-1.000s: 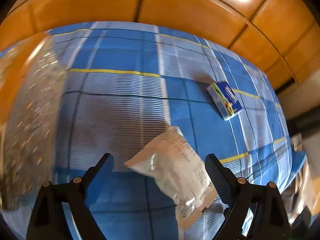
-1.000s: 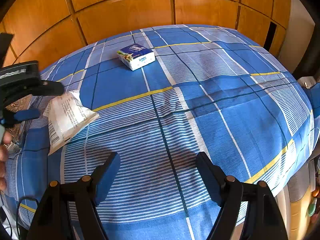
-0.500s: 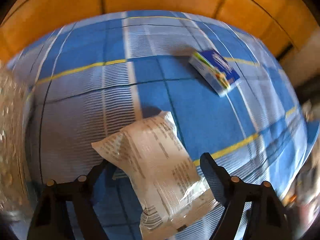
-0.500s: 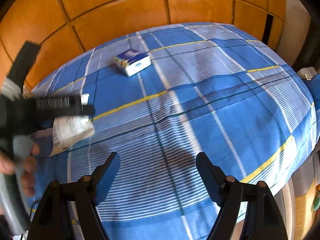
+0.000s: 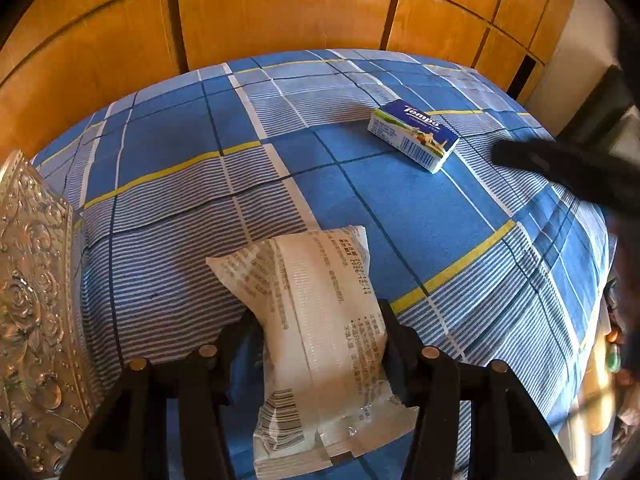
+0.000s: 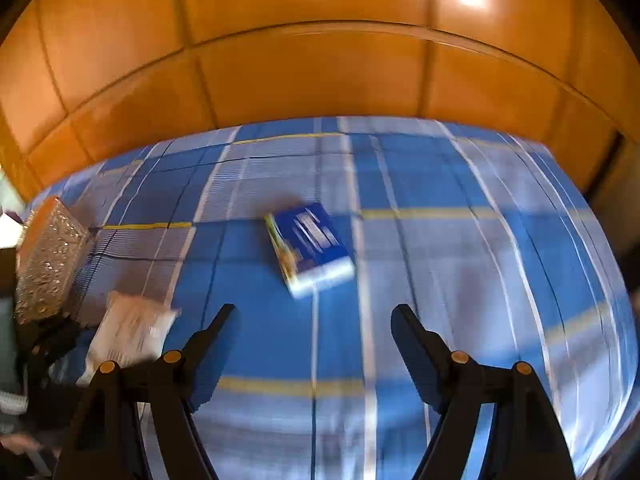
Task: Organize soft objects
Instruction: 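Grasp the blue Tempo tissue pack with the right gripper while the left gripper holds the wipes, then carry the wet-wipe pack into the gold tray and open the left gripper, then carry the Tempo tissue pack into the gold tray and open the right gripper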
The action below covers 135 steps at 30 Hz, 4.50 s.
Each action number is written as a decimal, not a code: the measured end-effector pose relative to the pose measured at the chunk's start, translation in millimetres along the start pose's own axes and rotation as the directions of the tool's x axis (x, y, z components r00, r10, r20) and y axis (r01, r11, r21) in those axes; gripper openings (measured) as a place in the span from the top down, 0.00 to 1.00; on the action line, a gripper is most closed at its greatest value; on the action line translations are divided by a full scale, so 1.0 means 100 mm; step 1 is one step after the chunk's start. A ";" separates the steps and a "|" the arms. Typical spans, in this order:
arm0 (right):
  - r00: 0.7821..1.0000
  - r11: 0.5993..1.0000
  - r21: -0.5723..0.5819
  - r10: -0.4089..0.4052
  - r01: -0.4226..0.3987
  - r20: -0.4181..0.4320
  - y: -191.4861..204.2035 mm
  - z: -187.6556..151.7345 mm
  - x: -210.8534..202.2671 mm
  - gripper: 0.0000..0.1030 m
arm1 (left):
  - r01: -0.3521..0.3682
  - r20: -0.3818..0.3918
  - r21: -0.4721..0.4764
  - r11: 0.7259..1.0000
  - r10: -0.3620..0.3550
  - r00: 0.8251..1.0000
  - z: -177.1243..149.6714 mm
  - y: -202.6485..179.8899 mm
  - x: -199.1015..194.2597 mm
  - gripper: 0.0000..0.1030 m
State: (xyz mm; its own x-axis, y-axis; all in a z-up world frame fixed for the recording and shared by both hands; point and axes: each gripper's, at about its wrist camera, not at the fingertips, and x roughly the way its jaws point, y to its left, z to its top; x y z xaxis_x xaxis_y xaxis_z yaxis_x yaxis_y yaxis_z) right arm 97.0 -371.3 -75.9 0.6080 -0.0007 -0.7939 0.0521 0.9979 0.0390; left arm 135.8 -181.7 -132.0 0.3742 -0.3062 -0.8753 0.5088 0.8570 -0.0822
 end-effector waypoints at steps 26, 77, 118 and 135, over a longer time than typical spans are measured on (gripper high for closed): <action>0.977 0.998 -0.046 -0.048 0.039 -0.209 0.33 -0.72 0.04 0.46 | -0.045 0.011 -0.008 0.999 0.045 0.999 0.05 -0.05 0.00 0.49; 0.979 0.984 0.022 -0.172 0.176 -0.109 0.58 -0.98 -0.09 0.48 | -0.328 0.072 -0.741 0.586 0.555 0.829 -1.97 3.47 -2.66 0.50; 0.964 0.969 0.052 -0.234 0.242 -0.129 0.70 -0.93 -0.07 0.49 | -0.413 0.158 -0.639 0.649 0.636 0.755 -1.99 2.89 -2.66 0.29; 0.990 0.993 -0.032 -0.113 0.110 -0.089 1.23 -0.50 -0.03 0.49 | -0.412 0.218 -0.580 0.703 0.621 0.753 -1.98 2.41 -2.77 0.29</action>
State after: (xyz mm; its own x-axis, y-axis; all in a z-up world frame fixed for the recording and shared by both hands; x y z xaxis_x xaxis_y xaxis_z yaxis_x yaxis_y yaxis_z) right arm 62.0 -244.9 -99.7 0.5254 -0.1076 -0.8440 0.0935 0.9933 -0.0684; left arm 1.4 191.4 -3.3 0.7668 0.2115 -0.6060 -0.2466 0.9688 0.0260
